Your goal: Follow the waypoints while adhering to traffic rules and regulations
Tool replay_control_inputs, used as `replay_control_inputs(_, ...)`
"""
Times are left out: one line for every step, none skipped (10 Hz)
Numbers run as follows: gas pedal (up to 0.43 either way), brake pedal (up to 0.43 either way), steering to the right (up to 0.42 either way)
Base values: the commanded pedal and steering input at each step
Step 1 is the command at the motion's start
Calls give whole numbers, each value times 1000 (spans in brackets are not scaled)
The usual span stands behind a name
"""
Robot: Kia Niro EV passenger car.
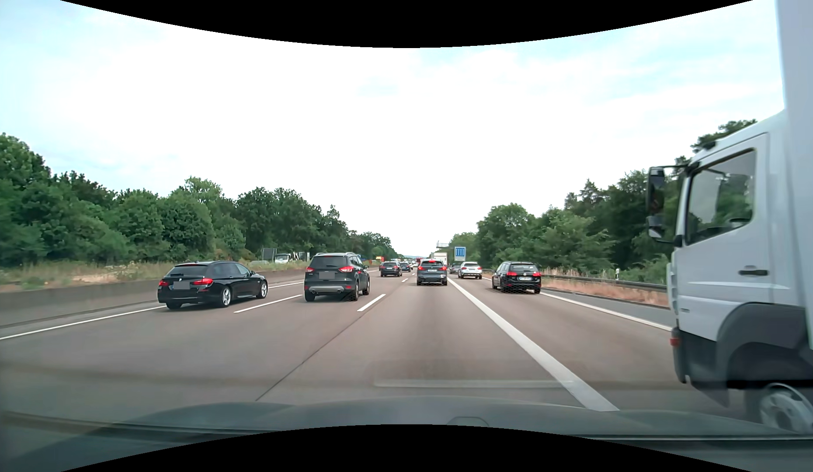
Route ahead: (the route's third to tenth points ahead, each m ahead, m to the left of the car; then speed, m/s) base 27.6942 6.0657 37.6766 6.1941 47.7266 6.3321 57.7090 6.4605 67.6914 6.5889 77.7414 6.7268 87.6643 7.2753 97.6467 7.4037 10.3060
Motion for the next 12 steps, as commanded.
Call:
replay_control_inputs(0,0,0)
replay_control_inputs(0,0,-1)
replay_control_inputs(0,0,-1)
replay_control_inputs(0,0,0)
replay_control_inputs(0,0,-1)
replay_control_inputs(0,0,0)
replay_control_inputs(0,0,0)
replay_control_inputs(0,0,-1)
replay_control_inputs(0,0,0)
replay_control_inputs(0,0,0)
replay_control_inputs(0,0,-1)
replay_control_inputs(0,0,-1)
